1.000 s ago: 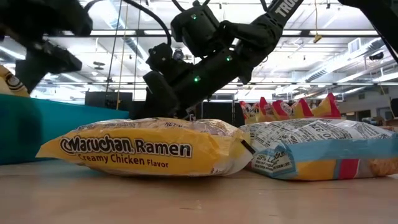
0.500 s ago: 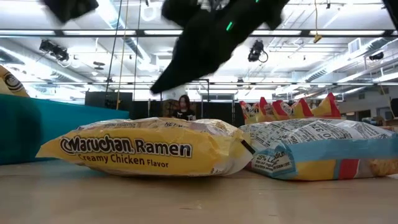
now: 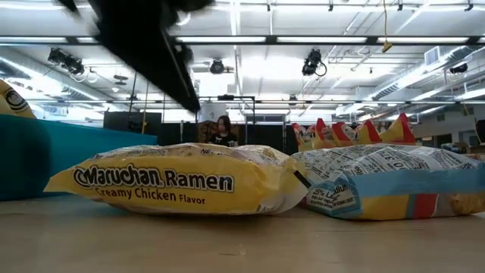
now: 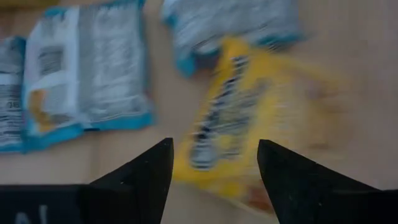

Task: Sort Maruchan noodles
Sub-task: Put the yellow noodle pack into the blue bin

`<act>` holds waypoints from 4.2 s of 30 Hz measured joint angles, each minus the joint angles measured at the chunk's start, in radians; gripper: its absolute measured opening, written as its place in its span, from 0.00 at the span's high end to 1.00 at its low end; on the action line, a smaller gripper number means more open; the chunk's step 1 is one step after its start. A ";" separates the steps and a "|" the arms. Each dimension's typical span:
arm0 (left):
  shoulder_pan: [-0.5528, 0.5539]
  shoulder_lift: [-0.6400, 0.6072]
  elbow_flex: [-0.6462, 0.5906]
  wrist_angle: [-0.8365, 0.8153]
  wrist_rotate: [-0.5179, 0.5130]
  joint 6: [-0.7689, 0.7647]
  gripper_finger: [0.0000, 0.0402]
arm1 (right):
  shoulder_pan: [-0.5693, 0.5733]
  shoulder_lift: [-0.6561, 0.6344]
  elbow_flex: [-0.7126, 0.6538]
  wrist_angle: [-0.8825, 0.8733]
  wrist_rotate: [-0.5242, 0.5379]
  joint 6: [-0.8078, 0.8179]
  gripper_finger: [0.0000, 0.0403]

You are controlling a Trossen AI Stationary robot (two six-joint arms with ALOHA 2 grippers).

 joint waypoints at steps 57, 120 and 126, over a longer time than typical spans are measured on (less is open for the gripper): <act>-0.148 0.230 0.082 -0.079 -0.301 1.316 0.41 | 0.066 0.198 -0.022 -0.082 0.281 0.263 0.77; 0.246 -0.102 0.151 -1.030 0.474 0.299 1.00 | -0.016 0.153 -0.035 0.040 0.284 0.137 0.77; 0.246 -0.098 0.085 -0.982 0.632 0.300 1.00 | -0.038 0.153 -0.097 0.129 0.240 0.115 0.77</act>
